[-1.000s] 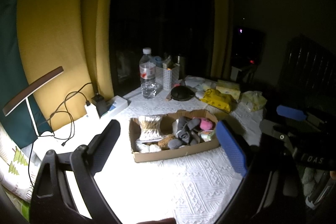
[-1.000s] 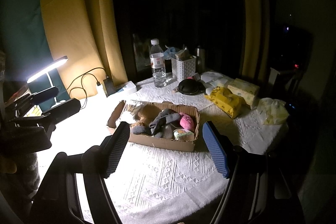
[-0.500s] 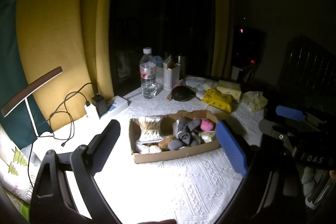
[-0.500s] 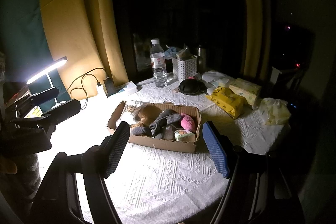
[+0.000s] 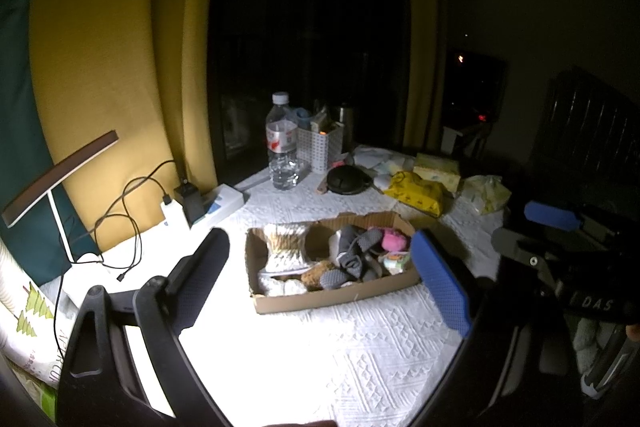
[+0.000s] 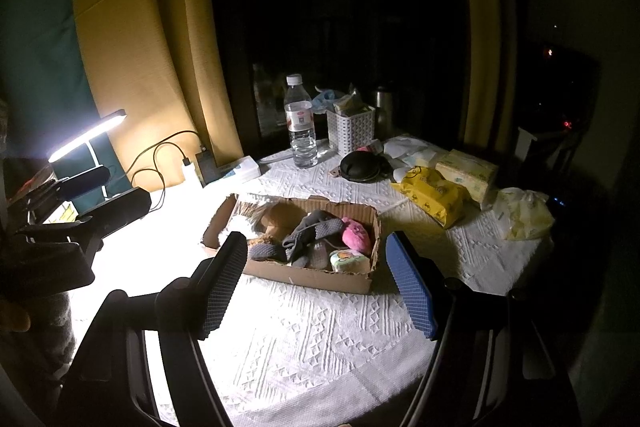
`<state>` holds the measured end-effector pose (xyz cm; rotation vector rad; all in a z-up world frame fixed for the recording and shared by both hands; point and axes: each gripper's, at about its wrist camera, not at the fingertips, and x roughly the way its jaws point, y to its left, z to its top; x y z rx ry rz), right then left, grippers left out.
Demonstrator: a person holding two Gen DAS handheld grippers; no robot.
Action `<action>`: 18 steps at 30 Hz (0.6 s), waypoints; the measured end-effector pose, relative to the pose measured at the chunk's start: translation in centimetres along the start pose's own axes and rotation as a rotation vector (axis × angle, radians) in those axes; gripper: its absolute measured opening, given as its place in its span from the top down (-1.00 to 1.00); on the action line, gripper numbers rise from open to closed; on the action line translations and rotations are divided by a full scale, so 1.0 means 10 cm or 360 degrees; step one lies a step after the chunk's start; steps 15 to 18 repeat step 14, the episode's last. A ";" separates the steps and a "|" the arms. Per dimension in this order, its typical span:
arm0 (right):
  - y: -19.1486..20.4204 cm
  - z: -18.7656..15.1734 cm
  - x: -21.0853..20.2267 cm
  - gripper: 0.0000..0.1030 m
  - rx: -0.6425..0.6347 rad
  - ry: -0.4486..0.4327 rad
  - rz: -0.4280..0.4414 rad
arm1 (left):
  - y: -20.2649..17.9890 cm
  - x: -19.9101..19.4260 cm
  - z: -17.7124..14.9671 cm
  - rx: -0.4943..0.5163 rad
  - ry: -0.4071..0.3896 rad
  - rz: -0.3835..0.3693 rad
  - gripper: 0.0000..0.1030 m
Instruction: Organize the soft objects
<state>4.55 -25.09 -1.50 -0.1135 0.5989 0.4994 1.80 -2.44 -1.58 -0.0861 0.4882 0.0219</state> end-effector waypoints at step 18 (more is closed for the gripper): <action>-0.03 0.00 0.04 -0.46 0.0004 0.0009 0.0001 | -0.03 0.03 0.03 0.0013 0.0012 -0.0038 -0.81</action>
